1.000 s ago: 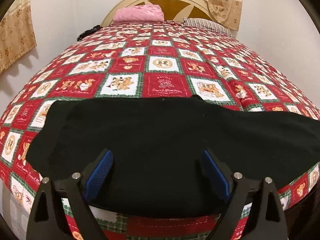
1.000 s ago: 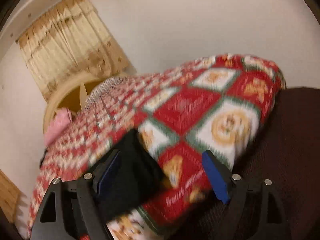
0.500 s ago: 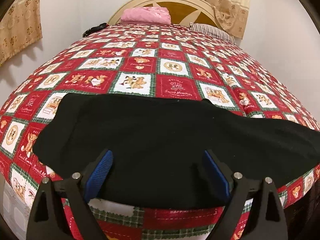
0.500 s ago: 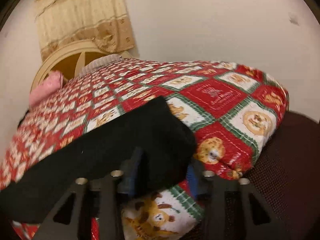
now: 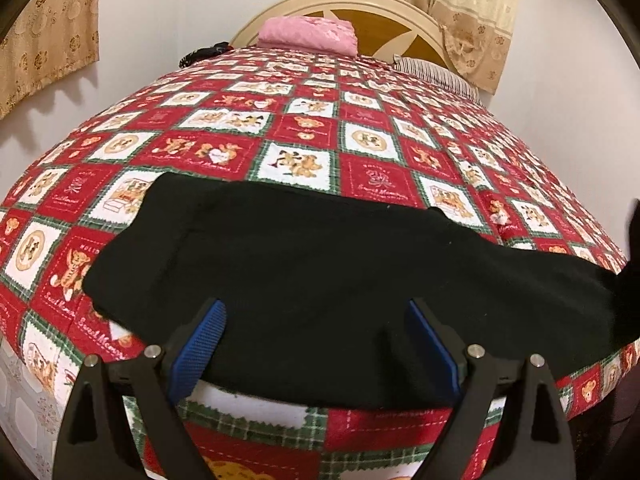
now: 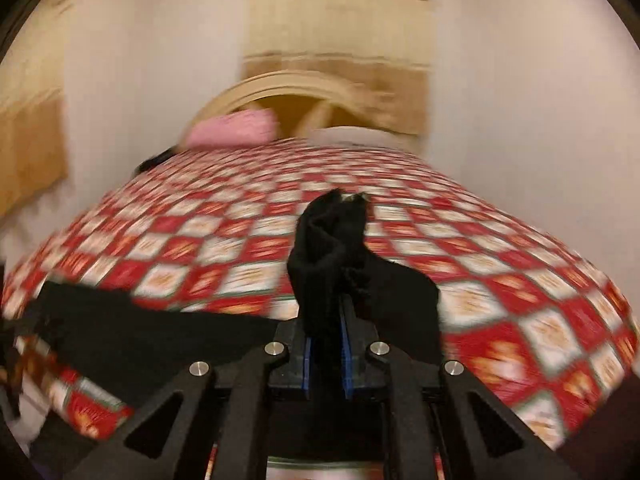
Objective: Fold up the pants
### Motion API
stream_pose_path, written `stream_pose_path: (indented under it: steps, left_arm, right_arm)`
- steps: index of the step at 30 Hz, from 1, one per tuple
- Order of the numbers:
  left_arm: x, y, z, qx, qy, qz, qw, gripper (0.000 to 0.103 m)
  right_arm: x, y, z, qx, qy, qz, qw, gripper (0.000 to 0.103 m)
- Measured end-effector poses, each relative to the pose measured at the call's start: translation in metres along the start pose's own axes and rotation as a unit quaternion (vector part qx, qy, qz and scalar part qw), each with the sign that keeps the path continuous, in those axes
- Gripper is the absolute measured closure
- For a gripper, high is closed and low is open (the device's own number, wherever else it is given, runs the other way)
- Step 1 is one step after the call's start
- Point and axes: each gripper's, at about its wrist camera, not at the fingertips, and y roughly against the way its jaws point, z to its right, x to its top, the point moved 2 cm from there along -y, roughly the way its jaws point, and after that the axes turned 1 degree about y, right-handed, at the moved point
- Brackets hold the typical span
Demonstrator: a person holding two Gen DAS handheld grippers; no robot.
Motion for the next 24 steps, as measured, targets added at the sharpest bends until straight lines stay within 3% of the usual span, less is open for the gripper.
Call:
stream_pose_path:
  steps: [5, 9, 11, 13, 17, 19, 24]
  left_arm:
    - [0.0, 0.003, -0.012, 0.004, 0.009, 0.004, 0.9999, 0.01]
    - [-0.001, 0.001, -0.023, 0.011, 0.017, 0.002, 0.9998, 0.01]
    - [-0.002, -0.002, -0.027, 0.012, 0.023, -0.001, 0.9997, 0.01]
    - [-0.003, -0.005, -0.028, 0.012, 0.026, -0.005, 0.9996, 0.01]
    - [-0.004, -0.006, -0.022, 0.019, 0.009, -0.002, 0.9998, 0.01]
    - [-0.005, -0.007, -0.02, 0.021, 0.003, -0.003, 0.9998, 0.01]
    - [-0.005, -0.008, -0.017, 0.015, 0.006, -0.005, 0.9999, 0.01]
  right_arm:
    - [-0.042, -0.051, -0.084, 0.052, 0.056, -0.053, 0.996, 0.092]
    - [-0.068, -0.067, -0.116, 0.021, 0.123, -0.062, 0.99, 0.086]
    - [-0.074, -0.067, -0.122, 0.031, 0.139, -0.066, 0.988, 0.053]
    - [-0.077, -0.06, -0.125, 0.07, 0.137, -0.076, 0.985, 0.031]
    - [-0.08, -0.037, -0.127, 0.18, 0.127, -0.092, 0.971, 0.029]
    - [-0.07, -0.029, -0.113, 0.21, 0.076, -0.086, 0.971, 0.029]
    - [-0.044, -0.034, -0.071, 0.174, -0.034, -0.038, 0.983, 0.03]
